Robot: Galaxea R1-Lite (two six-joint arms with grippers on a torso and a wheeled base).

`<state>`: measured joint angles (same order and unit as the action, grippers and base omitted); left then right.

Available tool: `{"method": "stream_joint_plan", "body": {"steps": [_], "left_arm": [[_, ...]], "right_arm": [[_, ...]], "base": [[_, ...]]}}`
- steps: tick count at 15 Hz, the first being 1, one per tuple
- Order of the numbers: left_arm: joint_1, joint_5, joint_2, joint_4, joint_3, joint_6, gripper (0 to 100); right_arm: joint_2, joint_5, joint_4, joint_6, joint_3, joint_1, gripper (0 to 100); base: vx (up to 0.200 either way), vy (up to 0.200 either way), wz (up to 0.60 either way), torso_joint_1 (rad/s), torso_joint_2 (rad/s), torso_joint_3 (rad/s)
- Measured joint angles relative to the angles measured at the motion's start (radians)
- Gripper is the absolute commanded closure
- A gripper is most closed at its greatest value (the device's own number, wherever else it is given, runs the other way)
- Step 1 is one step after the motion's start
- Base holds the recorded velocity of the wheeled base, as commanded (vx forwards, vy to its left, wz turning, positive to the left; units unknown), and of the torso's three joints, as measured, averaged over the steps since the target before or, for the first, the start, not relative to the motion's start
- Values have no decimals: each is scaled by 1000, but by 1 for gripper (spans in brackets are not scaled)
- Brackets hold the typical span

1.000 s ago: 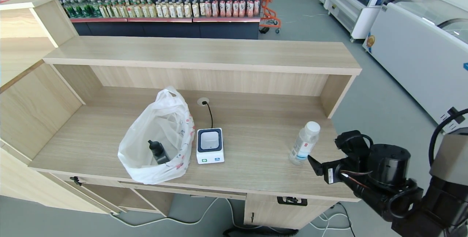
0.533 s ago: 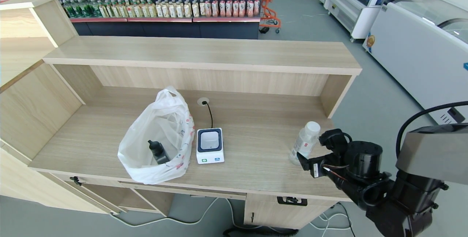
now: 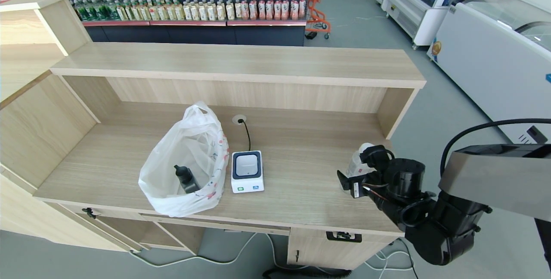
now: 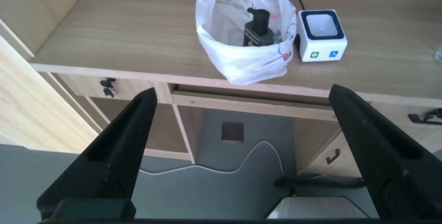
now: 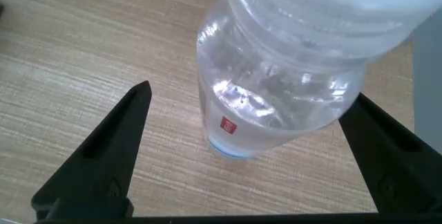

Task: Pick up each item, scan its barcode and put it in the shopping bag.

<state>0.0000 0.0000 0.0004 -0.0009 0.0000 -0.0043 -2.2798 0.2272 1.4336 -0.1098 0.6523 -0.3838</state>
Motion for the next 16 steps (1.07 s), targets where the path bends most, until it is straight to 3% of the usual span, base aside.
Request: {"method": "stream_joint_plan", "body": {"steps": [6, 14, 15, 16], "left_arm": [[0, 0, 0, 0, 0, 0, 0], [0, 0, 0, 0, 0, 0, 0], [0, 0, 0, 0, 0, 0, 0], [0, 0, 0, 0, 0, 0, 0]], "right_arm": [[-43, -19, -53, -1, 105, -5, 0], [-81, -58, -53, -5, 144, -10, 0], [-81, -68, -52, -6, 145, -7, 100], [-80, -70, -56, -6, 147, -2, 100]], "base": [[0, 0, 0, 0, 0, 0], [0, 0, 0, 0, 0, 0], [0, 0, 0, 0, 0, 0], [0, 0, 0, 0, 0, 0]]}}
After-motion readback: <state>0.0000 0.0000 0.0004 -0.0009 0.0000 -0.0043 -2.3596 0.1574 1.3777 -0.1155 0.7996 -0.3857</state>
